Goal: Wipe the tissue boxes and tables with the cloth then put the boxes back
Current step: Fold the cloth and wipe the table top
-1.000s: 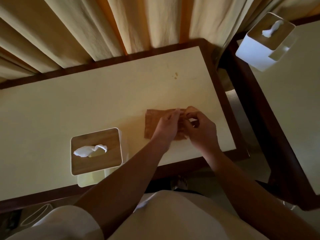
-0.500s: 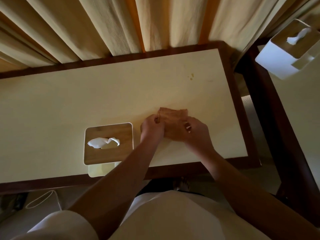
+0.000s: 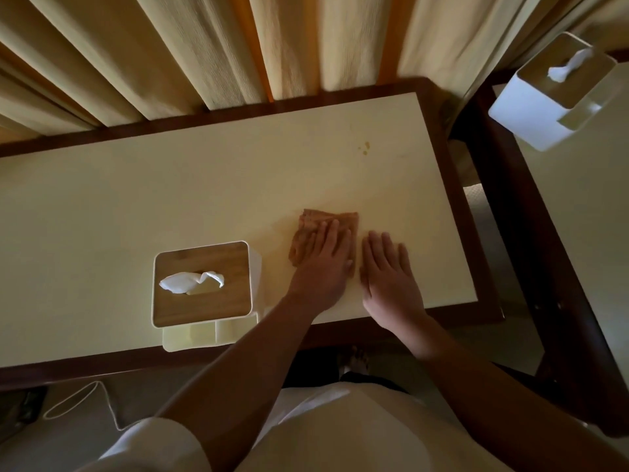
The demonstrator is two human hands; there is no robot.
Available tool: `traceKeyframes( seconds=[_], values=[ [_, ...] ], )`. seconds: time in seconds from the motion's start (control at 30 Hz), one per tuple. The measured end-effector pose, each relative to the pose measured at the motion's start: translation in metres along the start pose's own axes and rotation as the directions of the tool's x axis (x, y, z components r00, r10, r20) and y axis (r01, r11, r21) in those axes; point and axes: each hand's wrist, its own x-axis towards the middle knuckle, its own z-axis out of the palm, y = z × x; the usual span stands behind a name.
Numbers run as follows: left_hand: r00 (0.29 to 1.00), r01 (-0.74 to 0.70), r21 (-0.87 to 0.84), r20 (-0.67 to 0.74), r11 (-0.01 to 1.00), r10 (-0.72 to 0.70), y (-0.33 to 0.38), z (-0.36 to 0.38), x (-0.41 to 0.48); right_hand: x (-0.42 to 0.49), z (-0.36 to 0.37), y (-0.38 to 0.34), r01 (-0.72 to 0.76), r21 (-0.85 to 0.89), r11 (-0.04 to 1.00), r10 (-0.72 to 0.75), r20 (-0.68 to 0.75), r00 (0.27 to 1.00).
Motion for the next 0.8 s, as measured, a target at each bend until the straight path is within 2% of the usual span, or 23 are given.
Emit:
traceKeyframes(
  seconds=[0.17,0.3,0.43,0.53,0.73,0.8],
  values=[
    [0.999,0.021,0.078,-0.037,0.997,-0.019,-0.010,0.011,0.019,0.009,0.001,0.003,-0.053,-0.048,0.997,0.051,-0.040,0.998],
    [0.999,0.040,0.070,0.015,0.997,-0.041,-0.016,-0.006,0.051,0.043,-0.005,0.010,-0.159,-0.028,0.987,0.158,-0.048,0.986],
    [1.000,0.020,0.057,0.001,0.998,-0.020,-0.022,-0.021,0.085,0.074,-0.011,0.019,-0.187,-0.022,0.982,0.185,-0.074,0.980],
    [1.000,-0.011,0.068,-0.019,0.998,0.012,-0.025,-0.027,0.110,0.079,-0.009,0.020,-0.207,-0.024,0.978,0.202,-0.122,0.972],
    [0.985,-0.170,0.102,0.027,0.980,0.168,-0.025,-0.034,0.159,0.083,-0.009,0.018,-0.244,0.008,0.970,0.242,-0.174,0.955],
    [0.981,-0.194,0.099,0.027,0.976,0.192,-0.024,-0.035,0.169,0.092,-0.015,0.023,-0.301,0.020,0.954,0.298,-0.209,0.931]
  ],
)
